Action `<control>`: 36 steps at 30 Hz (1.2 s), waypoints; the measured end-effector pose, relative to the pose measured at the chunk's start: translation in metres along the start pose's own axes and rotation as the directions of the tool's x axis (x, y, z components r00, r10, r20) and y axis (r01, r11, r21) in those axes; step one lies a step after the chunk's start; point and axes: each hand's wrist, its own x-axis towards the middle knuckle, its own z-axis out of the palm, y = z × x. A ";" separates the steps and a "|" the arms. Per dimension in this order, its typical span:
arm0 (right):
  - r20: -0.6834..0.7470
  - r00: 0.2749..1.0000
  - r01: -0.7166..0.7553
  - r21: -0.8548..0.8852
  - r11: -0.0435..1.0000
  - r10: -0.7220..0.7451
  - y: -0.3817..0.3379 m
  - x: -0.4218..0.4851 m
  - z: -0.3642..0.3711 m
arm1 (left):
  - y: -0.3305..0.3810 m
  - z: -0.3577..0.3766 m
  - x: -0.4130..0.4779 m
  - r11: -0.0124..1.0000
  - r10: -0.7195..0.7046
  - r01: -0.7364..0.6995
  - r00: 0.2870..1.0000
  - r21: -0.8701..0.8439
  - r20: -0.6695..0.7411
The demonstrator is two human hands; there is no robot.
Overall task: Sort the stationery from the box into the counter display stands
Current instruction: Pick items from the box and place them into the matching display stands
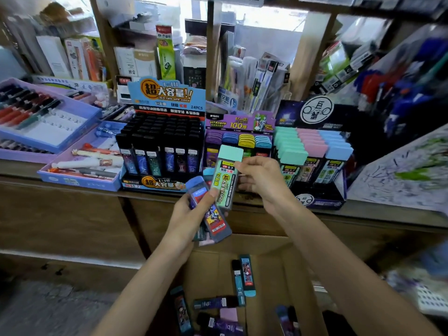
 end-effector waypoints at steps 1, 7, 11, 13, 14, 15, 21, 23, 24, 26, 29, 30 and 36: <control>-0.038 0.999 0.011 0.021 1.000 -0.010 -0.004 0.000 -0.009 | -0.001 0.005 0.001 1.000 -0.001 0.001 1.000 0.009 0.011; -0.138 0.975 0.175 -0.001 0.984 -0.174 -0.030 -0.004 -0.059 | -0.008 0.025 0.007 0.999 0.016 -0.017 0.999 0.040 0.035; -0.138 0.925 0.345 -0.080 0.935 -0.353 -0.043 -0.008 -0.091 | -0.008 0.030 0.011 0.999 0.017 -0.017 1.000 0.038 0.009; -0.107 0.892 0.415 -0.190 0.890 -0.439 -0.045 -0.010 -0.106 | -0.008 0.032 0.013 0.999 0.025 -0.025 1.000 0.037 0.001; -0.089 0.883 0.432 -0.232 0.871 -0.462 -0.044 -0.010 -0.113 | -0.008 0.033 0.013 0.999 0.029 -0.029 1.000 0.039 0.000; -0.076 0.880 0.437 -0.258 0.862 -0.469 -0.041 -0.009 -0.119 | -0.007 0.033 0.013 0.999 0.031 -0.031 1.000 0.039 0.000; 0.022 0.907 0.401 -0.357 0.844 -0.421 -0.013 0.000 -0.131 | -0.008 0.040 0.013 0.998 0.048 -0.048 0.999 0.046 0.013; 0.039 0.902 0.415 -0.347 0.841 -0.429 -0.008 0.003 -0.132 | -0.009 0.041 0.013 0.998 0.050 -0.050 0.999 0.044 0.012; 0.048 0.905 0.415 -0.328 0.849 -0.423 -0.006 0.005 -0.132 | -0.009 0.041 0.013 0.998 0.051 -0.051 0.999 0.043 0.012; 0.063 0.920 0.387 -0.288 0.876 -0.386 -0.003 0.007 -0.130 | -0.009 0.042 0.013 0.997 0.054 -0.054 0.998 0.048 0.015; 0.027 0.932 0.352 -0.312 0.883 -0.362 0.005 0.006 -0.126 | -0.009 0.045 0.013 0.996 0.063 -0.064 0.998 0.053 0.020; -0.002 0.932 0.341 -0.340 0.876 -0.363 0.009 0.005 -0.125 | -0.009 0.045 0.012 0.996 0.068 -0.069 0.997 0.052 0.022; -0.139 0.848 0.315 -0.644 0.698 -0.511 0.022 -0.004 -0.114 | -0.009 0.047 0.010 0.994 0.091 -0.092 0.995 0.066 0.028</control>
